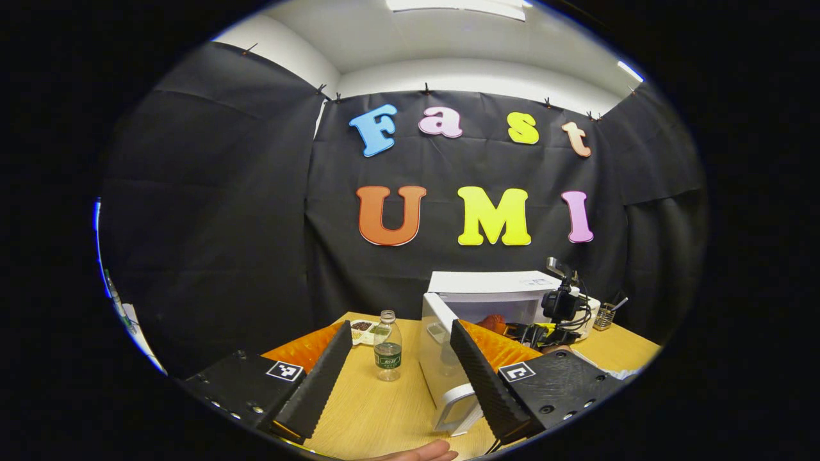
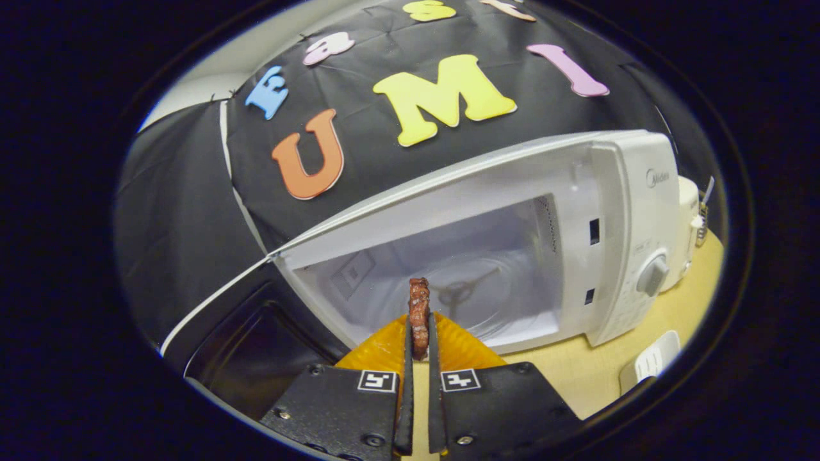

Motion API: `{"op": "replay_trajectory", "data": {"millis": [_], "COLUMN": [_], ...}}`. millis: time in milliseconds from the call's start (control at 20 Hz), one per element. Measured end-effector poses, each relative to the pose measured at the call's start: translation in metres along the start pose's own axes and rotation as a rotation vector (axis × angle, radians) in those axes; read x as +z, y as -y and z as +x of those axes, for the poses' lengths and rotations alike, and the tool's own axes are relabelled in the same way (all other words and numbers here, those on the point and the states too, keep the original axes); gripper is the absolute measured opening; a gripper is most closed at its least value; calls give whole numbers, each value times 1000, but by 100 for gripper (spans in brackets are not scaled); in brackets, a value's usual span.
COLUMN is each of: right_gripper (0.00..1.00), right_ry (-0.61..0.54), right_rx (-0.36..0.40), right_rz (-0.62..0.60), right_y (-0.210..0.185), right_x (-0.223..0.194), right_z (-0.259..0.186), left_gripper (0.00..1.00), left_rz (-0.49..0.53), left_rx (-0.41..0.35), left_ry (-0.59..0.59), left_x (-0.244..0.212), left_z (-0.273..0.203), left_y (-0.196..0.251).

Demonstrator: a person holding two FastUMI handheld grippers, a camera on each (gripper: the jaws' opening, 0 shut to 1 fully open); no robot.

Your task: Open the microwave oven with the left hand, put the food in, and close the microwave oven.

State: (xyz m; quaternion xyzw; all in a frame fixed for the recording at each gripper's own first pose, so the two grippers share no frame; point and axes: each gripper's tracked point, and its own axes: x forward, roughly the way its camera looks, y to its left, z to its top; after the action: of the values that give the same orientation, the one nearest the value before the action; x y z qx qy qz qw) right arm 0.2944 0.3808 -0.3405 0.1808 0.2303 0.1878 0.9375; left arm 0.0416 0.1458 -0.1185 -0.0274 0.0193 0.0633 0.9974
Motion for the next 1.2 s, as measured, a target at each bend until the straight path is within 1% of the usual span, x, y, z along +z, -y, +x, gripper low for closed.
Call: {"op": "replay_trajectory", "data": {"millis": [150,250,350,400,450,500,550,600,650,750,800,850,1050,1200], "right_gripper": [13,14,17,15,31,75,55,81,82,87,80,88,88,88], "right_ry": [49,117,200,211,197,190,174,176,187,218,225,225,224,202], "right_rx": [0,-11,-40,-74,-107,-130,-156,-177,-194,-195,-192,-179,-143,-121], "right_rz": [104,175,230,228,210,182,157,140,124,82,65,55,51,50], "right_y": [3,9,20,26,31,34,40,46,51,50,49,45,35,31], "right_x": [8,20,36,35,25,19,16,16,19,28,30,32,38,37], "right_z": [31,45,55,63,65,68,67,64,58,48,43,38,10,-23], "left_gripper": [95,95,95,95,95,95,95,95,95,95,95,95,95,95], "left_rz": [1,2,2,0,-1,-1,3,6,9,8,6,6,12,12], "left_rx": [21,30,35,33,29,25,25,26,24,15,11,8,-3,-4], "left_ry": [-28,-47,-56,-66,-76,-83,-87,-83,-77,-67,-67,-67,-62,-65], "left_x": [-7,-13,-14,-17,-18,-18,-19,-17,-16,-14,-14,-13,-12,-17], "left_z": [3,5,4,6,7,6,4,3,1,-2,-4,-6,-10,-11], "left_y": [-12,-14,-15,-13,-11,-9,-7,-8,-5,0,1,3,7,7]}}
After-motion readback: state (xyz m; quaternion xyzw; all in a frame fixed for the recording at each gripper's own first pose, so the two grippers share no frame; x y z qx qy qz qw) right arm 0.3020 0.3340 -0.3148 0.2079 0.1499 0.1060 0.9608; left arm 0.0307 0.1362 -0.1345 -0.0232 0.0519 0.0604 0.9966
